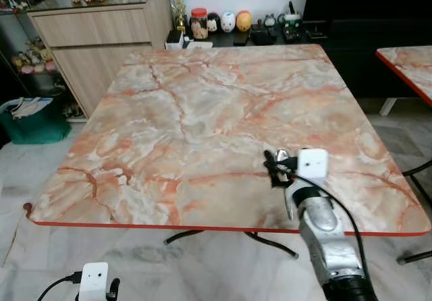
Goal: Setting the table
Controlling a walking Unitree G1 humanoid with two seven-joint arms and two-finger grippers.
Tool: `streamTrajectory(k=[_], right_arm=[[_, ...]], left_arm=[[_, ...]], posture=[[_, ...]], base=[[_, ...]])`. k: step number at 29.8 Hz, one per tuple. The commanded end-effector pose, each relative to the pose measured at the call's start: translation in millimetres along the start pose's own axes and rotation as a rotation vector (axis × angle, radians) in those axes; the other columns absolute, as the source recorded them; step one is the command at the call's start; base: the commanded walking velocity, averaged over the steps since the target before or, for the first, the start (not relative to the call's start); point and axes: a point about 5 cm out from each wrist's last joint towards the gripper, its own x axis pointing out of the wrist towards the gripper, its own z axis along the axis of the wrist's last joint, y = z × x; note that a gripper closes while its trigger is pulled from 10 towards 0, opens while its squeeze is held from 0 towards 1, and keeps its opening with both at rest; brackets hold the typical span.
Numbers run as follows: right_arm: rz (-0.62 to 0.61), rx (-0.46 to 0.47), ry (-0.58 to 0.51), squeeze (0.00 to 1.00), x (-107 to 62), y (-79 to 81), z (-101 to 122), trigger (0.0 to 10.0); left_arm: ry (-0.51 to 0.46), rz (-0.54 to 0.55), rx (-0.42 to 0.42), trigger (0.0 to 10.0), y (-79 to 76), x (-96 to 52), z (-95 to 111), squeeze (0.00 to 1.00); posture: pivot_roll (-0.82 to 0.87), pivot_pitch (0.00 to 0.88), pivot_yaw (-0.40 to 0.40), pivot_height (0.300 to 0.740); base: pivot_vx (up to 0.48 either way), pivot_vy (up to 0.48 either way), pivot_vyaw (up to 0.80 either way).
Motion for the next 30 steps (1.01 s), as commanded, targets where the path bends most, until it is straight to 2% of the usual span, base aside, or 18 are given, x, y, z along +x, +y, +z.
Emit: streamTrajectory(k=[1,2,5,6,7,8,9,13,19,23,30], right_arm=[[0.028,-0.015,0.009,0.73,1.1,5.9,4.2,10.0],[0.033,-0.016,0.02,1.0,1.5,7.5,4.0,10.0],[0.04,-0.037,0.072,1.0,2.2,11.6,2.7,10.0],[0.035,-0.045,0.095,0.8,2.3,13.3,1.8,10.0],[0.032,-0.041,0.102,0.8,2.0,13.7,1.8,10.0],[0.03,-0.038,0.116,0.09,2.0,14.4,1.4,10.0],[0.024,-0.038,0.135,0.0,2.0,15.1,0.3,10.0],[-0.022,0.012,0.212,0.0,1.5,15.6,-4.9,10.0],[-0.078,0.027,0.261,0.0,1.7,11.5,-6.4,10.0],[-0.14,0.048,0.264,0.0,1.4,2.7,-4.1,10.0],[-0.18,0.041,0.288,0.0,0.8,-3.3,-4.5,10.0]], left_arm=[[0.022,0.014,0.001,10.0,2.1,-1.1,-4.3,0.0],[0.022,0.013,0.0,10.0,1.6,-1.1,-4.3,0.0],[0.022,0.012,-0.002,10.0,1.2,-1.0,-4.1,0.0],[0.022,0.012,-0.003,10.0,1.3,-1.0,-4.1,0.0],[0.023,0.012,-0.003,10.0,1.3,-1.0,-4.2,0.0],[0.023,0.012,-0.002,10.0,1.4,-0.9,-4.0,0.0],[0.024,0.012,-0.001,10.0,1.6,-0.9,-4.1,0.0],[0.027,0.013,0.001,10.0,1.6,-0.9,-4.4,0.0],[0.028,0.014,0.001,10.0,1.1,-0.9,-4.6,0.0],[0.031,0.013,0.001,10.0,0.5,-1.3,-5.6,0.0],[0.032,0.012,0.002,10.0,-0.2,-1.6,-6.2,0.0]], posture=[[-0.08,0.0,0.058,0.732],[-0.07,0.0,0.055,0.732],[-0.07,0.0,0.054,0.732],[-0.07,0.0,0.055,0.732],[-0.07,0.0,0.054,0.732],[-0.07,0.0,0.055,0.732],[-0.07,0.0,0.056,0.732],[-0.07,0.0,0.054,0.732],[-0.07,0.0,0.05,0.732],[-0.07,0.0,0.051,0.732],[-0.07,0.0,0.05,0.732]], base=[[0.0,0.0,0.0],[0.0,0.0,0.0],[0.0,0.0,0.0],[0.0,0.0,0.0],[0.0,0.0,0.0],[0.0,0.0,0.0],[0.0,0.0,0.0],[0.0,0.0,0.0],[0.0,0.0,0.0],[0.0,0.0,0.0],[0.0,0.0,0.0]])
